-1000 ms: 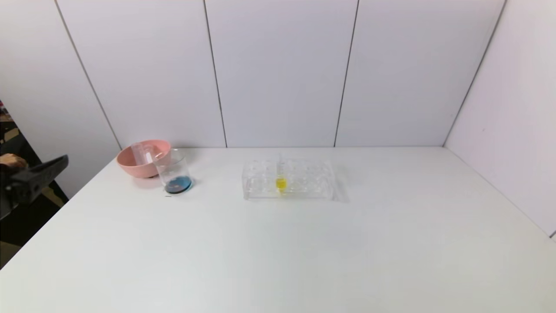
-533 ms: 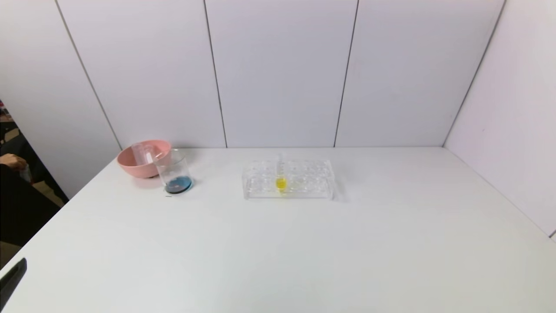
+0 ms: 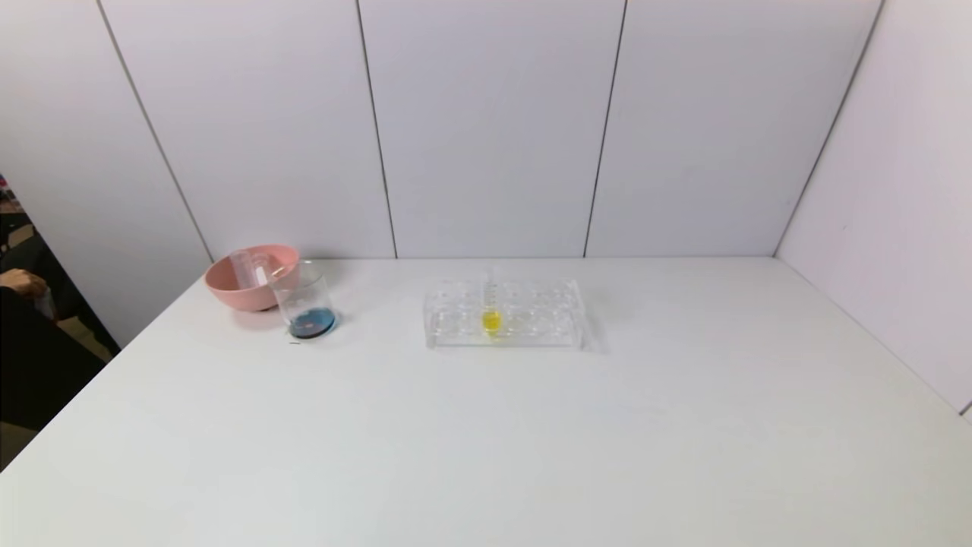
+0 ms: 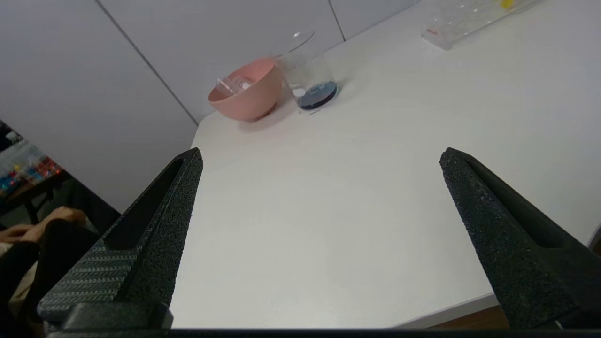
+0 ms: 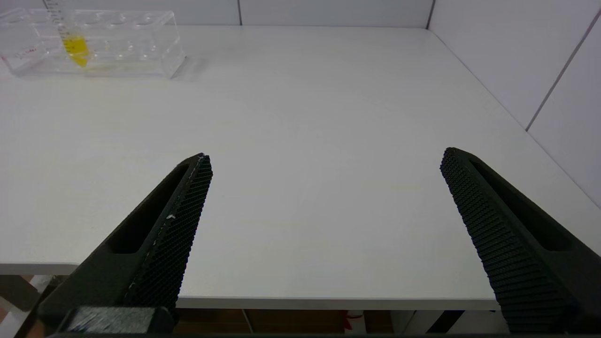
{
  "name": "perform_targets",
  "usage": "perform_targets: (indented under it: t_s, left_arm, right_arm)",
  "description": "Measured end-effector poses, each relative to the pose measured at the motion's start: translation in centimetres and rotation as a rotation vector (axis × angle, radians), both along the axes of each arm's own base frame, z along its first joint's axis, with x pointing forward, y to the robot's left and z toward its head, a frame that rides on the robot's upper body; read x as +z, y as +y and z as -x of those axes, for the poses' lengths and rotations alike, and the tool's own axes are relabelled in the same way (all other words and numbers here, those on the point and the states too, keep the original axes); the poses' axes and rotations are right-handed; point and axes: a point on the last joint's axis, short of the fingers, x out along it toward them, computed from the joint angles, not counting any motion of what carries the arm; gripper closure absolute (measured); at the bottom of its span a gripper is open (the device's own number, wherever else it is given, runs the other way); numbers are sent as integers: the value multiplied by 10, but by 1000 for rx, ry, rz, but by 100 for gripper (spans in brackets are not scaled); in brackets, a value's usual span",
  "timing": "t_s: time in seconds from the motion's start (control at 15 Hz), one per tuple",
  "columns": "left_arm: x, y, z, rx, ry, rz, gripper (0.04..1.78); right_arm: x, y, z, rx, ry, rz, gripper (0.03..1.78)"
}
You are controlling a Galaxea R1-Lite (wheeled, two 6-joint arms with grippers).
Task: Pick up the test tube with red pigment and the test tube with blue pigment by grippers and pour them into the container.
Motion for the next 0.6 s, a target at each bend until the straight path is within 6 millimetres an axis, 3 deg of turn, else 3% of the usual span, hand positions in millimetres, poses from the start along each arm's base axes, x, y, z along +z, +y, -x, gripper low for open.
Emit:
perform_targets:
  t_s: [0.4, 0.6]
  left_arm:
    - [-18, 2, 3, 82, 116, 283, 6]
    - [-19, 2, 3, 88, 121, 312, 6]
  right_arm:
    - [0, 0, 0, 0, 0, 0, 4]
    - [0, 0, 0, 0, 0, 0, 4]
